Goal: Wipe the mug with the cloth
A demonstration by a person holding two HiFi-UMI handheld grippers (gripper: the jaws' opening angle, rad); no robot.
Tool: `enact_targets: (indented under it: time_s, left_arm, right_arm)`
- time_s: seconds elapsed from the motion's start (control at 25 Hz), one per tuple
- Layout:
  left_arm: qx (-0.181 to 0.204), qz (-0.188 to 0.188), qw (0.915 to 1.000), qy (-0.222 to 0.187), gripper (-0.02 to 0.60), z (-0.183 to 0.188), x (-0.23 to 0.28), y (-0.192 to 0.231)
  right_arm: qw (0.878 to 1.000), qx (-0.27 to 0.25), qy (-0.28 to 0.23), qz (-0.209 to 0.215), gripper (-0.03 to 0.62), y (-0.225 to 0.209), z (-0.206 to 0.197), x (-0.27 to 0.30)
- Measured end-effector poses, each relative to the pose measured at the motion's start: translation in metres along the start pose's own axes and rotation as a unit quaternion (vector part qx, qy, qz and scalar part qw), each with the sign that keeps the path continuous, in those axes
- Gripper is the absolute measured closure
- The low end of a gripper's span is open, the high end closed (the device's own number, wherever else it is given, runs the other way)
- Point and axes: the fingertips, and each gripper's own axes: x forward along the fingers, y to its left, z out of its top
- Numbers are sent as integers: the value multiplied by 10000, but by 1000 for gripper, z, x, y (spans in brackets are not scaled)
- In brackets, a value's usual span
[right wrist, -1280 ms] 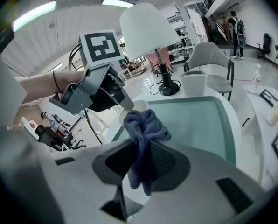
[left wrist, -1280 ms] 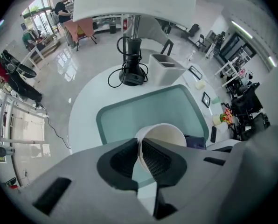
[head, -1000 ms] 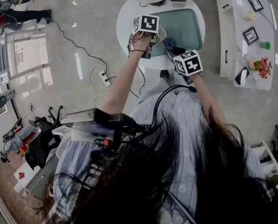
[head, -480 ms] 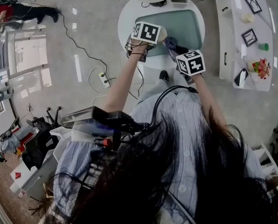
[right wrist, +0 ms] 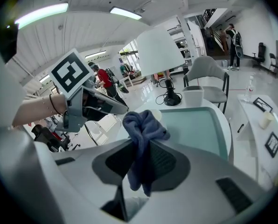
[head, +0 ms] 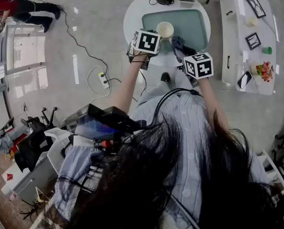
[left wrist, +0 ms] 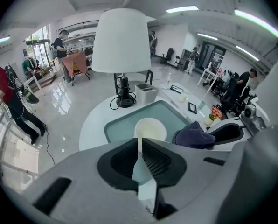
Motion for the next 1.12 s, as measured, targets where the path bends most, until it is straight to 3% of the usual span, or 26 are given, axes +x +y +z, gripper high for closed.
enact_targets:
  time_s: [0.32, 0.68, 1.12]
  left_arm:
    - [-1, -445, 9987, -256, 538, -36, -40, -27]
    - [-159, -634, 9974, -304, 538, -85, -65, -45]
    - [-429, -741, 9949, -530, 538, -138, -101, -88]
  right_arm:
    - [9997, -22, -209, -161, 488, 41, -14, -21]
    - [9990, 48, -337, -290, 488, 71, -37, -46]
    - [9995, -195, -224, -135, 488, 101, -76, -78]
